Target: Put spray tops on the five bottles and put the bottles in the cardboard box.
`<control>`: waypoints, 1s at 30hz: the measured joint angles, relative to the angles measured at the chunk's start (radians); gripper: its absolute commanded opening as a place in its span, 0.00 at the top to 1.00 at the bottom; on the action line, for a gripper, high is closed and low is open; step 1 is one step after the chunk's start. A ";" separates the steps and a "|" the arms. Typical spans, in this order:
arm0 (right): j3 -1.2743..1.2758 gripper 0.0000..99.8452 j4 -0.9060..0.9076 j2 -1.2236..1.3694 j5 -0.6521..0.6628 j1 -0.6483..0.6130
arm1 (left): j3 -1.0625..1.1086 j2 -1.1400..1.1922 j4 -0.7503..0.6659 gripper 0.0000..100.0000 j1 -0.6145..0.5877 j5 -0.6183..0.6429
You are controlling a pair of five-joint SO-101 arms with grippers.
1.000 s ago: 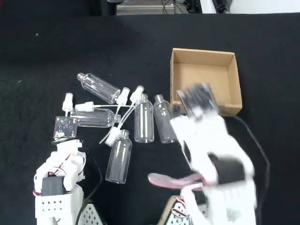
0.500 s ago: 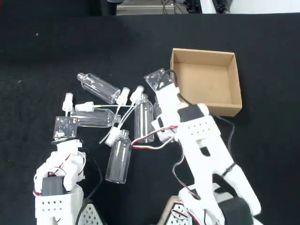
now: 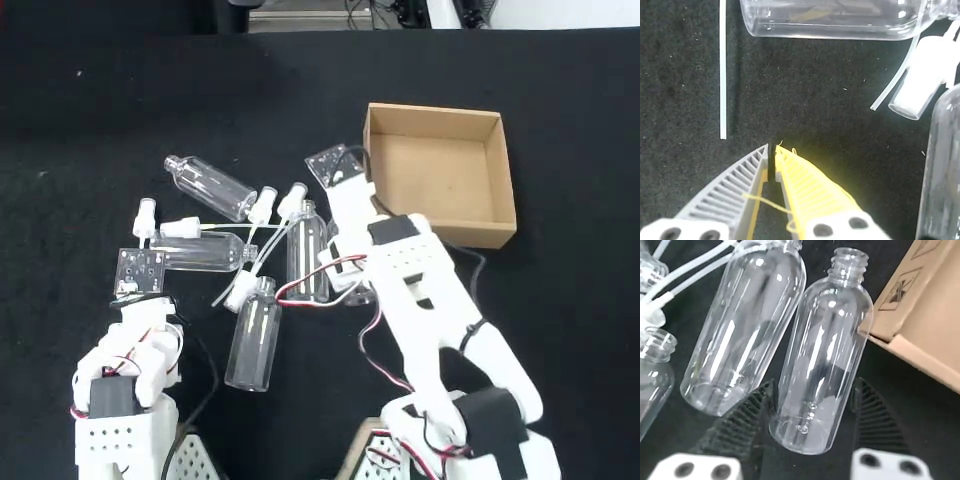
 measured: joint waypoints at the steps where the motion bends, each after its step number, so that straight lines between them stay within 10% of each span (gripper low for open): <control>1: 0.014 0.78 -0.014 0.012 0.000 0.000 | 0.000 0.000 0.000 0.97 0.000 0.000; 19: 0.040 0.96 -0.066 0.095 0.009 0.084 | 0.000 0.000 0.000 0.97 0.000 0.000; 30: 0.041 0.96 0.219 0.072 0.535 0.405 | 0.000 0.000 0.000 0.97 0.000 0.000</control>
